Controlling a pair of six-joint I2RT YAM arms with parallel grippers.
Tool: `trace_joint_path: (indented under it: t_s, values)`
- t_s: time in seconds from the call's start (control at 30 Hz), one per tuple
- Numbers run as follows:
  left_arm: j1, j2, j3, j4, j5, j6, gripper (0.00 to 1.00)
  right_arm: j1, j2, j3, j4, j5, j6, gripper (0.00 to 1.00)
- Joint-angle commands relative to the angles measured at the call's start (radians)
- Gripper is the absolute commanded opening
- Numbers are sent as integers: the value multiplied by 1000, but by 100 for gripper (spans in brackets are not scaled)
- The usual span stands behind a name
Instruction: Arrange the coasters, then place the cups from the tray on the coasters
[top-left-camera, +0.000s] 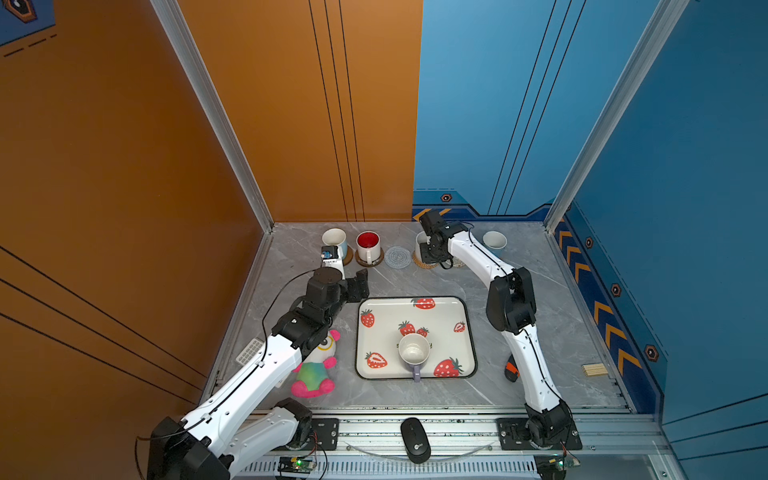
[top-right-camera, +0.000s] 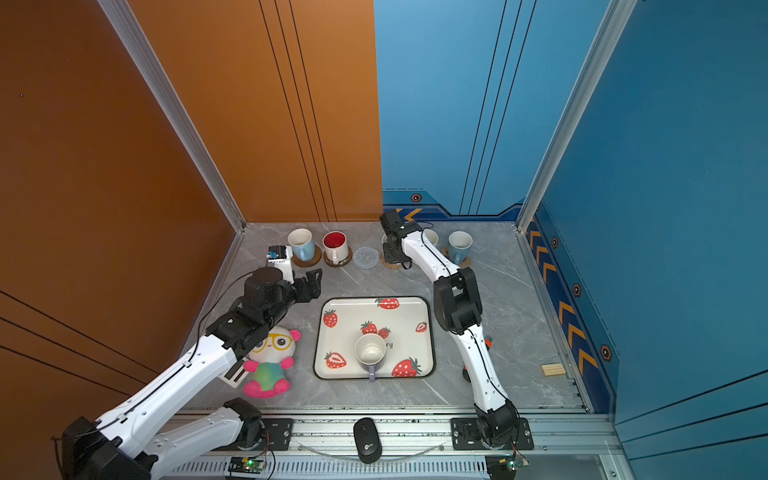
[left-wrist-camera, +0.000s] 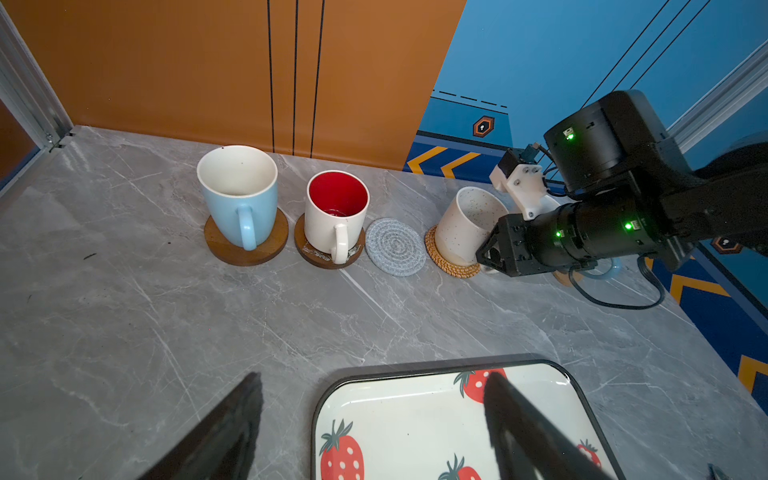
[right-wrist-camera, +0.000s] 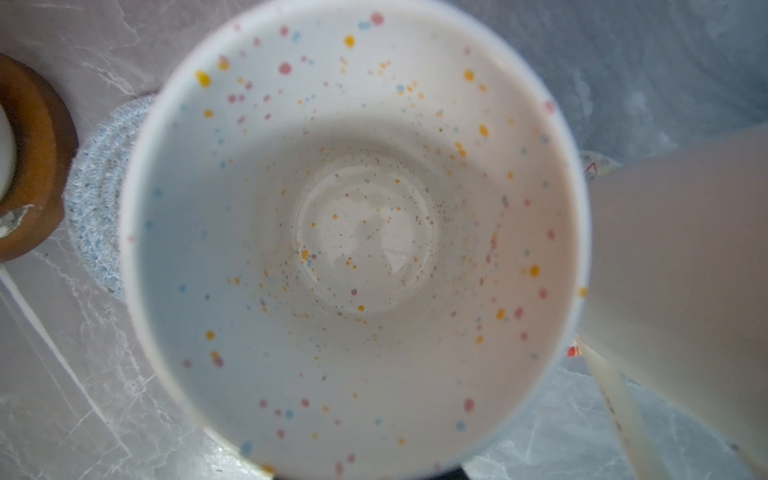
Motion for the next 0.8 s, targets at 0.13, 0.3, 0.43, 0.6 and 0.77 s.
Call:
trace_joint_path:
  t_s: [0.13, 0.3, 0.43, 0.6, 0.77]
  values:
    - [13, -20, -15, -23, 7, 3, 84, -4, -7, 24, 3, -5, 14, 27]
    - [13, -26, -15, -25, 7, 3, 84, -2, -12, 24, -6, -5, 14, 29]
    - [13, -31, -16, -28, 5, 3, 84, 0, -16, 21, -12, -4, 14, 32]
    - [13, -37, -17, -29, 5, 1, 84, 5, -30, 7, -21, 1, 13, 35]
    - [12, -45, -19, -29, 5, 3, 84, 7, -53, -21, -21, 3, 11, 42]
